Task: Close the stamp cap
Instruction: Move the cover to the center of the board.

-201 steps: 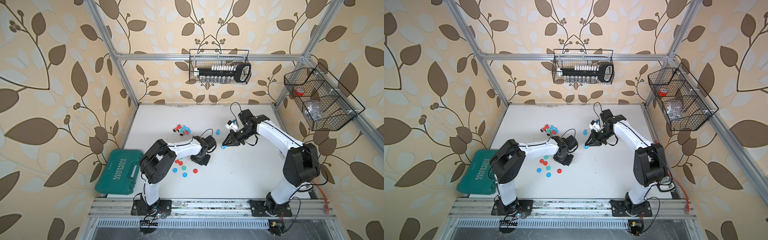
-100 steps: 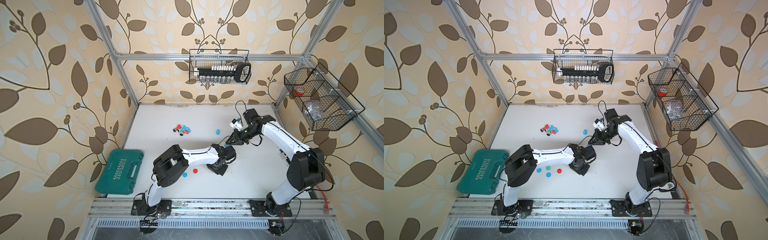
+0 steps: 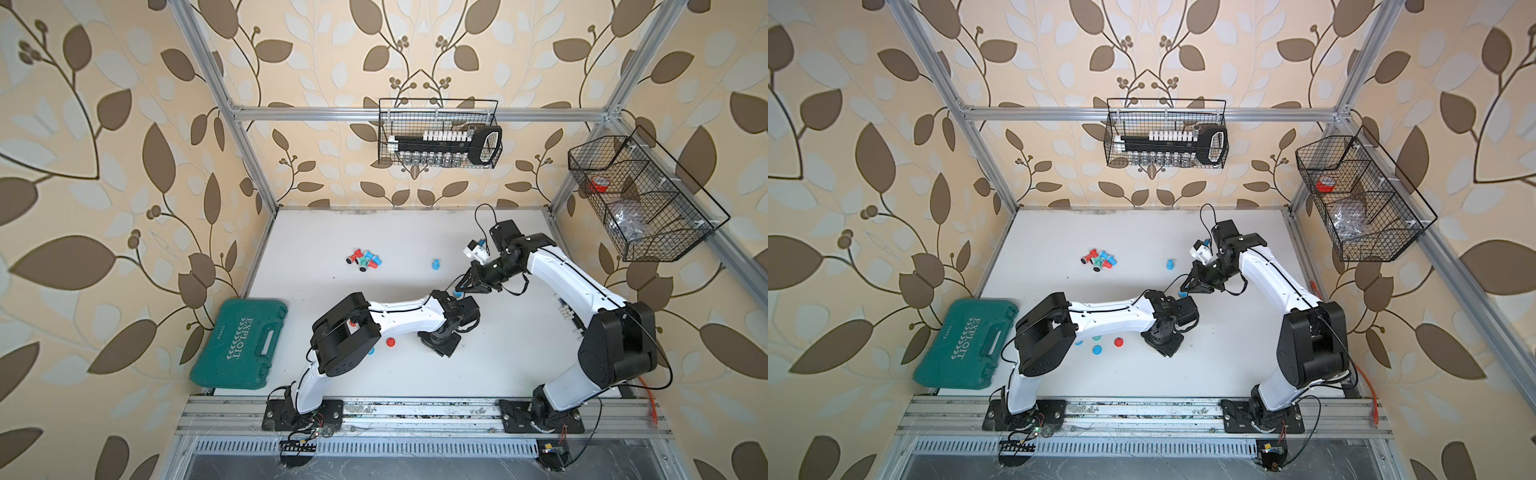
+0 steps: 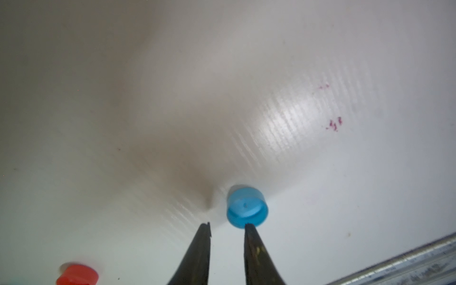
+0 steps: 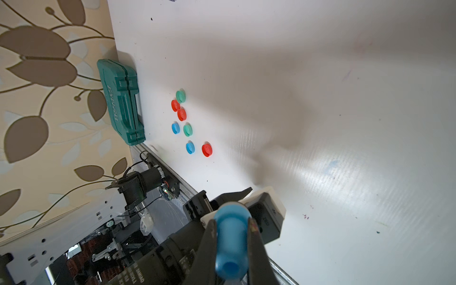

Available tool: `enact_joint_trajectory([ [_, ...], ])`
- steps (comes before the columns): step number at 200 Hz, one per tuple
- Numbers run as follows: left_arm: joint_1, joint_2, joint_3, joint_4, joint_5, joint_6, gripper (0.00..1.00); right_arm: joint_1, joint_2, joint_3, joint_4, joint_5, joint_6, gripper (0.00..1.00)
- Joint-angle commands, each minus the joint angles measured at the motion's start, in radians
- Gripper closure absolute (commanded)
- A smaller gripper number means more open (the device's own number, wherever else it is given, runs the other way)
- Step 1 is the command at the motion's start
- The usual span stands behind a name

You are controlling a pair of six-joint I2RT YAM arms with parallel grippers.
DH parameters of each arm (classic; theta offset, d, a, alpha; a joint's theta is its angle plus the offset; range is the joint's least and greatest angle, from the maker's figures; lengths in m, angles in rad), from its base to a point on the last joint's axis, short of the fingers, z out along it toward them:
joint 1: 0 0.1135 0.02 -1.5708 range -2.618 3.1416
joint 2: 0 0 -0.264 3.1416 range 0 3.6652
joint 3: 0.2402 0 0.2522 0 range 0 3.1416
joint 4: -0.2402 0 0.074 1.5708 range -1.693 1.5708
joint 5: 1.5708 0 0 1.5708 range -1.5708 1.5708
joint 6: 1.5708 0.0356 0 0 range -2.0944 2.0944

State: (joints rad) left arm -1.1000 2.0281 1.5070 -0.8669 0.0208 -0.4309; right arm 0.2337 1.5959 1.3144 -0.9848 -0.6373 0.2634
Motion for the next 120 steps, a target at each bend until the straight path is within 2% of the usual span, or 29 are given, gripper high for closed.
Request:
enact_joint_trajectory([
  [1, 0.001, -0.114, 0.011, -0.05, -0.025, -0.007, 0.68, 0.001, -0.046, -0.029, -0.021, 0.057, 0.009, 0.99],
  [18, 0.019, -0.189, -0.044, -0.036, -0.029, -0.009, 0.64, 0.027, -0.074, -0.06, -0.019, 0.145, 0.019, 1.0],
  [42, 0.096, -0.341, -0.206, 0.031, 0.011, -0.017, 0.63, 0.11, -0.106, -0.113, -0.003, 0.281, 0.058, 1.0],
  [81, 0.242, -0.553, -0.39, 0.04, -0.008, -0.012, 0.62, 0.312, -0.124, -0.146, 0.011, 0.496, 0.179, 1.0],
  [120, 0.304, -0.638, -0.457, 0.028, -0.047, -0.028, 0.62, 0.546, -0.148, -0.242, 0.115, 0.738, 0.339, 1.0],
])
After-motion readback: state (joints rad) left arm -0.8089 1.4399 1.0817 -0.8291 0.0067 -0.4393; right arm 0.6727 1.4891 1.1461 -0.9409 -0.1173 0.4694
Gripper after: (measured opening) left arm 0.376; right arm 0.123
